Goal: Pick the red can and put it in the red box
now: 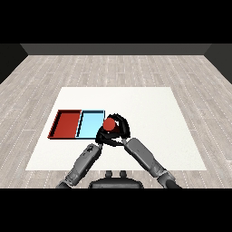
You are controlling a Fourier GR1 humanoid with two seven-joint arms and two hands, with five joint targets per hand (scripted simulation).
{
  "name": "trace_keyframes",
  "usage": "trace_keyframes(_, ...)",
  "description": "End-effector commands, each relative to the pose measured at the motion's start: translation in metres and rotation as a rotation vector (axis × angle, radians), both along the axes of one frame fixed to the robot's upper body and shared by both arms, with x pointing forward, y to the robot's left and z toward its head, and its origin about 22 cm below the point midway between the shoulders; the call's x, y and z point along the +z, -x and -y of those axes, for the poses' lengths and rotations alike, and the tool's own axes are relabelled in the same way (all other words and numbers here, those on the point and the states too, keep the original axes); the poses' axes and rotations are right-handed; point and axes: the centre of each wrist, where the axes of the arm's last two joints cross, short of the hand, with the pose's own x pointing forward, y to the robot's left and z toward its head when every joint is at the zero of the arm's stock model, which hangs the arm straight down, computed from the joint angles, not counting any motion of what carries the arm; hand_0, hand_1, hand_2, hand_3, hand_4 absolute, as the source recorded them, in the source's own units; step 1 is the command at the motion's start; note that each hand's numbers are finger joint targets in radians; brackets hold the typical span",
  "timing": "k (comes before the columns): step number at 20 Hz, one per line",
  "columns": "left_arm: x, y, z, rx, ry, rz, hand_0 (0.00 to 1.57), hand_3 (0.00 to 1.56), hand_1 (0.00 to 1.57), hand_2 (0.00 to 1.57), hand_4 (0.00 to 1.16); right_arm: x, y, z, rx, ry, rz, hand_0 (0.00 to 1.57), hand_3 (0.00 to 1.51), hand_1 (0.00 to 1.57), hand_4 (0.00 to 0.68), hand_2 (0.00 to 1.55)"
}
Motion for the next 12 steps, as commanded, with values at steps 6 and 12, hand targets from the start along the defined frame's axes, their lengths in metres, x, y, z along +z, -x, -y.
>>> trace_keyframes(6,0.001,-0.011,-0.002,0.014,-0.049,0.019,0.0,0.0,0.0,0.0,0.29,-0.013,0.011,-0.017,0.031,0.015,0.011,1.49,1.37,1.49,0.642,1.46)
trace_keyframes(12,0.004,-0.021,0.014,0.24,-0.054,-0.087,1.57,1.49,1.57,1.56,0.99,-0.009,0.007,-0.013,0.036,0.014,-0.019,1.48,1.37,1.48,0.632,1.45)
